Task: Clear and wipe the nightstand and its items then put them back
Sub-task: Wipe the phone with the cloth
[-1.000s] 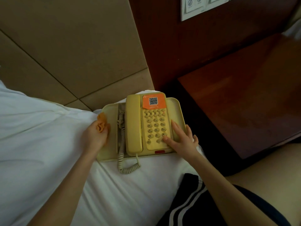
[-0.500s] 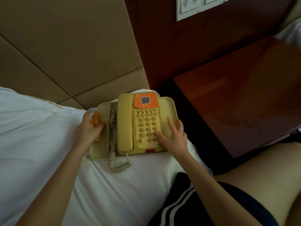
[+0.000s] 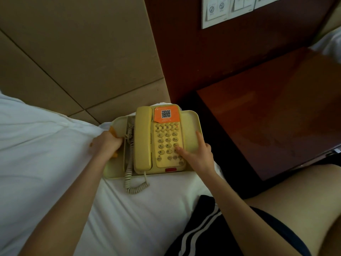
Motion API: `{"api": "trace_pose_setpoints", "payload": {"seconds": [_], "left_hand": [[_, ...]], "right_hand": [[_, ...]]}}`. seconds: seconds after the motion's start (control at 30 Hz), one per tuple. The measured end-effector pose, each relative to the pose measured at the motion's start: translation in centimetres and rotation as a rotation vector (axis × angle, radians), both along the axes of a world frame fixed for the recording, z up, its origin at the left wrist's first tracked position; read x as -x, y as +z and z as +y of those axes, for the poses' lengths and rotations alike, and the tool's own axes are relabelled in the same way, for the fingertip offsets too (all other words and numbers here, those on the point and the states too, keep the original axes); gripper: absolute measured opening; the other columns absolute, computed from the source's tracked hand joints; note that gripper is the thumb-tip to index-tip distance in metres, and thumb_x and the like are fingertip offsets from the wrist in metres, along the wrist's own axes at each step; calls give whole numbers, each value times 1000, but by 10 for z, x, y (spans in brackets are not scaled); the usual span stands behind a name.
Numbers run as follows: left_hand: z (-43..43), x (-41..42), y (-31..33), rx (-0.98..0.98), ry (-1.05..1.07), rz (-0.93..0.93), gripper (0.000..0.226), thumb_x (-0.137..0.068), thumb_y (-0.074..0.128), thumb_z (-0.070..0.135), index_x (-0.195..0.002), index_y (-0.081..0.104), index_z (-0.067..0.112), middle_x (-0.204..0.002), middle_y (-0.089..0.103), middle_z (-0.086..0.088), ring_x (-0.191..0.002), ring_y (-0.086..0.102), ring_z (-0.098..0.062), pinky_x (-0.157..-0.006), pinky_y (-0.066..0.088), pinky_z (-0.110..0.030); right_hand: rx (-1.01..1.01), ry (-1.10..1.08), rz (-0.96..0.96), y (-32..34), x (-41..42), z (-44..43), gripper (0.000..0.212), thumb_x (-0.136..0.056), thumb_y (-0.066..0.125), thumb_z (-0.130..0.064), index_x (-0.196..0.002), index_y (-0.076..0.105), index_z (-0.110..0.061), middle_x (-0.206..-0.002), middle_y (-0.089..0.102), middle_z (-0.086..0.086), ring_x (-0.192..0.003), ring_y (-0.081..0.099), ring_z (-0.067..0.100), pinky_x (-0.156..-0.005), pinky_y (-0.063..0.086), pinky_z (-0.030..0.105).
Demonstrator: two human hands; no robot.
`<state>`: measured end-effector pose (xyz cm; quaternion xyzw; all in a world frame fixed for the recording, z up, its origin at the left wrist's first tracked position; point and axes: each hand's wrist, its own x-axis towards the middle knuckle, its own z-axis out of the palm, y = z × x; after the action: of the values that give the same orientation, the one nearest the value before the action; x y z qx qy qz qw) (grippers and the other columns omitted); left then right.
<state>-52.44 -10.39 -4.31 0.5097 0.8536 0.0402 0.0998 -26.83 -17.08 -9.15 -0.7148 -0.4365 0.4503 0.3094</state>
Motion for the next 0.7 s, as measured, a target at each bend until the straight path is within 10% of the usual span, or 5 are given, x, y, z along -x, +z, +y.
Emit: {"api": "trace_pose_setpoints", "payload": {"seconds": [0.7], "left_hand": [[30,-60,-2,-344,29,-293,24,-79,64,34,-66,51,19,-63,51,2,-73,55,-29,-63,36,-31]], "right_hand": [[-159,-28,-54,29,-88,46,93,-67,73,-55,-144,21,-42,-137,35,6,-123,41,27,-96,44,51]]}}
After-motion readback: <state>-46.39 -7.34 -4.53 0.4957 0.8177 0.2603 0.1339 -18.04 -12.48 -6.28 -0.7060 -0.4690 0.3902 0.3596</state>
